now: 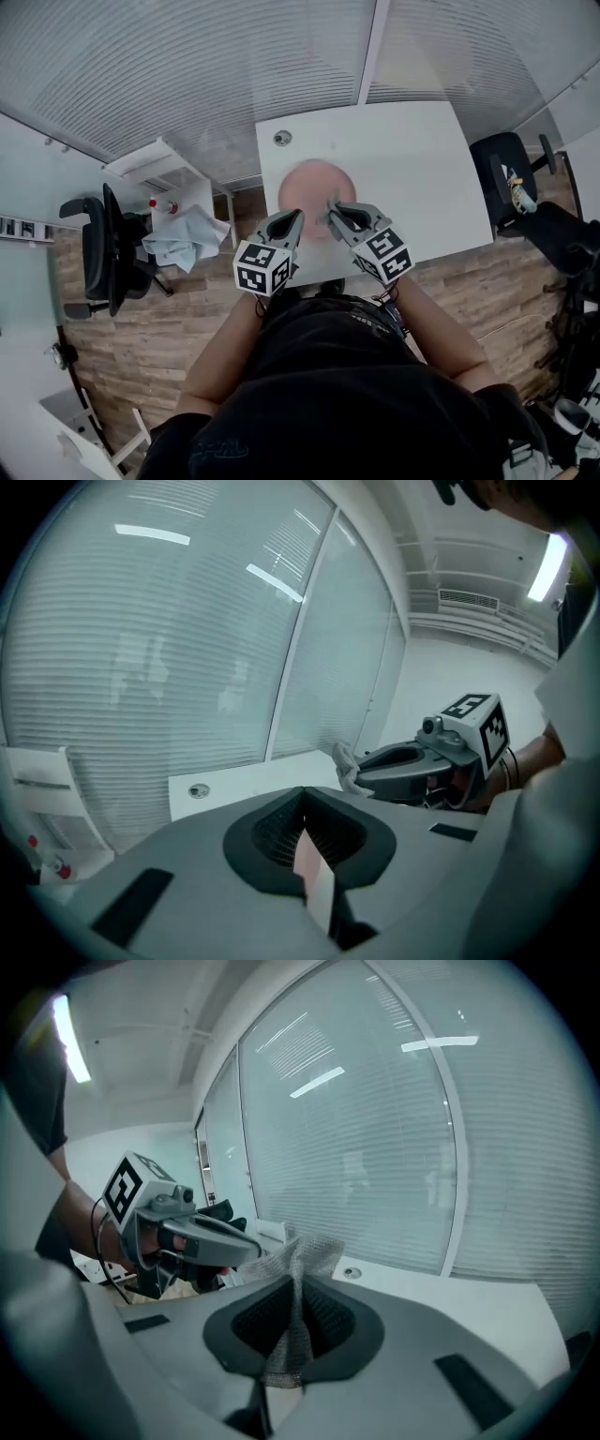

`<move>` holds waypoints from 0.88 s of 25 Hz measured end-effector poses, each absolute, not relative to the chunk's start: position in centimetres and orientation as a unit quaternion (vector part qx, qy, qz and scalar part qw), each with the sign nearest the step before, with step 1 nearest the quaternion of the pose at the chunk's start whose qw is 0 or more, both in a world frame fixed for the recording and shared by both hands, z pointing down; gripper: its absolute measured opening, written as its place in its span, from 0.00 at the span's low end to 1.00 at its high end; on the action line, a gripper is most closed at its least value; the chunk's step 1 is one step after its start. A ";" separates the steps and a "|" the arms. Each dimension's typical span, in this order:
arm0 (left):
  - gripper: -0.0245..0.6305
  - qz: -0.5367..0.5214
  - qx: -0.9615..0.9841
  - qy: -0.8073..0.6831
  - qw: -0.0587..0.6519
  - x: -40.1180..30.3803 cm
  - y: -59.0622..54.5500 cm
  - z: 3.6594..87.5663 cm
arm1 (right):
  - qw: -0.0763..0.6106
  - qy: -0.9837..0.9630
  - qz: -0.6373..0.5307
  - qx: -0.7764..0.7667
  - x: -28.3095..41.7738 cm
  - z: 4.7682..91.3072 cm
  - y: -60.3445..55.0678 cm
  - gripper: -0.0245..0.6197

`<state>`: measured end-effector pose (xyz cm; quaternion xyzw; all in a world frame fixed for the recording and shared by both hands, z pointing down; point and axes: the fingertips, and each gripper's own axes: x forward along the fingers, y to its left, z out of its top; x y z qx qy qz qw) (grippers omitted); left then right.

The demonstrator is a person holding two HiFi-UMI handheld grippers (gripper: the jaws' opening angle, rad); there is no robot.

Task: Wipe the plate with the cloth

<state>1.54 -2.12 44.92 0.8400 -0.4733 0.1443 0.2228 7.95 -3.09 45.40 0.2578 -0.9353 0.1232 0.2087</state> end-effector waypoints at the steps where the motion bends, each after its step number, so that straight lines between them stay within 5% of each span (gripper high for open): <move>1: 0.06 0.145 0.846 -0.464 0.221 1.8 -1.8 44.6 | 0.201 -0.937 0.126 0.258 7.9 44.9 -2.8 0.10; 22: 0.06 0.110 0.902 -0.371 0.193 -2.2 5.7 39.2 | 0.166 -0.925 0.132 0.316 4.0 41.3 3.8 0.10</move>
